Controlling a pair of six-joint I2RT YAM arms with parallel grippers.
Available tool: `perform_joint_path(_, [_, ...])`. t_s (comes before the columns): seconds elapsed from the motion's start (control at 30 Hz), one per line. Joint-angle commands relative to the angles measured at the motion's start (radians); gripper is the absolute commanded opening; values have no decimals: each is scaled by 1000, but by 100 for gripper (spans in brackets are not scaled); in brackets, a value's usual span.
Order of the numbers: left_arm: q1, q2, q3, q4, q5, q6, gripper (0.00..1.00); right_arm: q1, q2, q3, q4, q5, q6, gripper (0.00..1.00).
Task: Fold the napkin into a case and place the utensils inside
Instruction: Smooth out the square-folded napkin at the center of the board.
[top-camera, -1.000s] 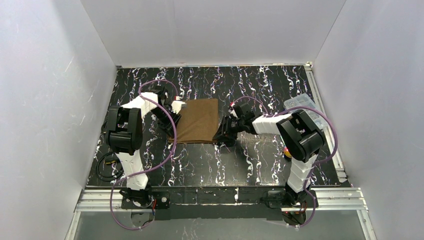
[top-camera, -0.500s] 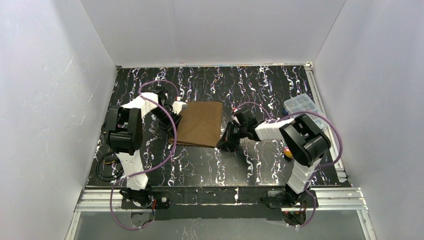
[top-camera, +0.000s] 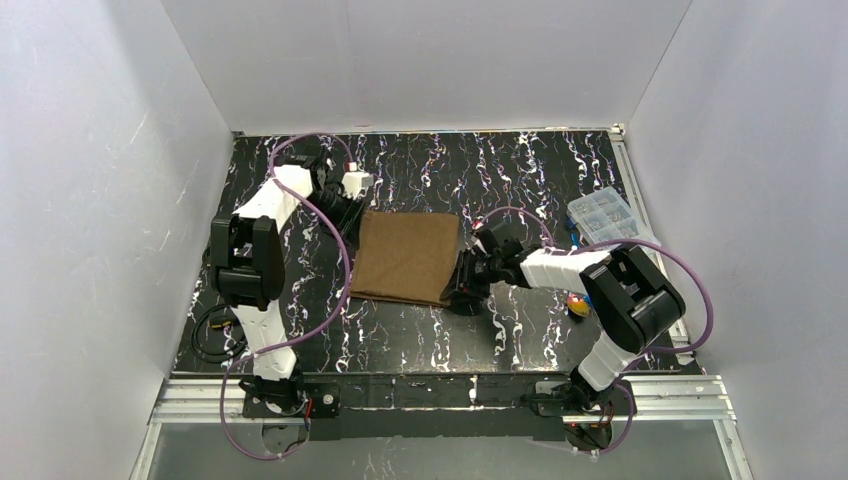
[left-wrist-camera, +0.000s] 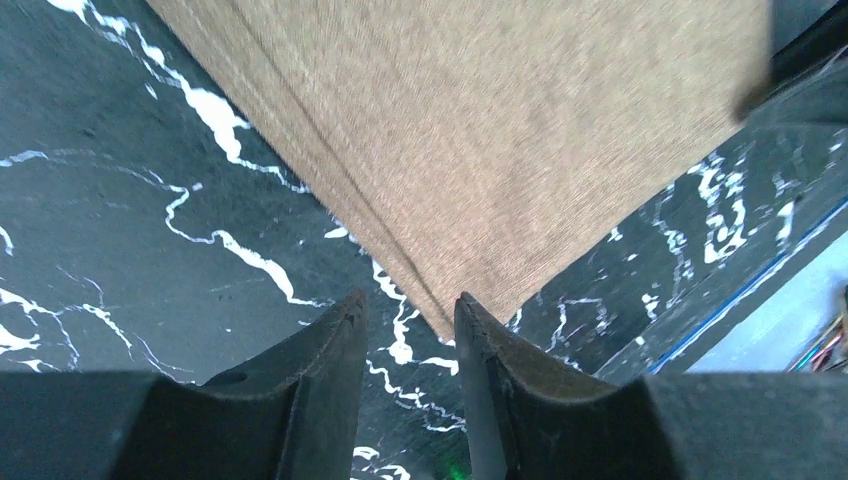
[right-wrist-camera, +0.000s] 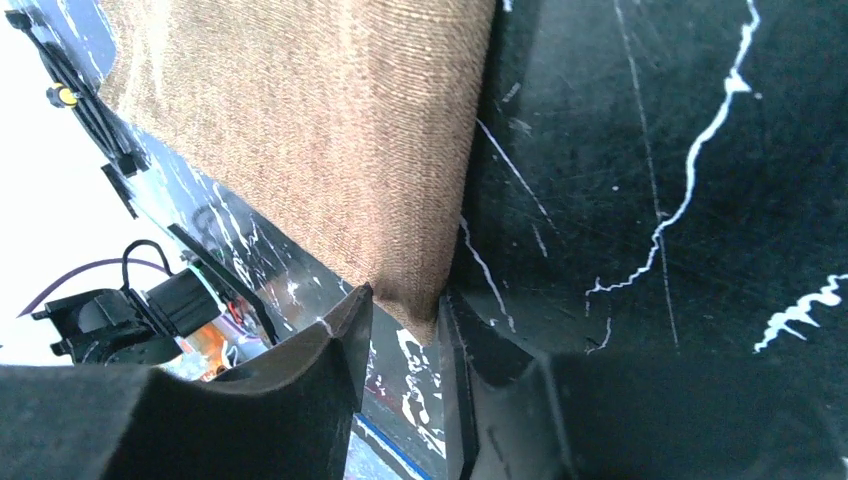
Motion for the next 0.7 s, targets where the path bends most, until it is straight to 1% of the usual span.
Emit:
perform_joint_path(0.0, [5, 8, 106, -36, 111, -110, 35, 0, 6, 112, -117, 22, -87, 40])
perform_joint_path(0.2, [3, 163, 248, 12, 144, -221, 30, -5, -9, 254, -251, 49, -191, 36])
perform_joint_path(0.3, [3, 221, 300, 48, 124, -264, 30, -8, 28, 317, -312, 30, -235, 36])
perform_joint_path(0.37, [2, 256, 321, 65, 108, -280, 30, -9, 77, 358, -391, 1, -280, 38])
perform_joint_path(0.43, [1, 283, 327, 92, 74, -301, 31, -10, 105, 356, -434, -15, -313, 41])
perform_joint_path(0.53, [0, 293, 320, 143, 34, -321, 32, -9, 99, 308, -459, -33, -335, 45])
perform_joint_path(0.67, [-8, 309, 323, 166, 13, -327, 32, -9, 56, 210, -443, -47, -324, 58])
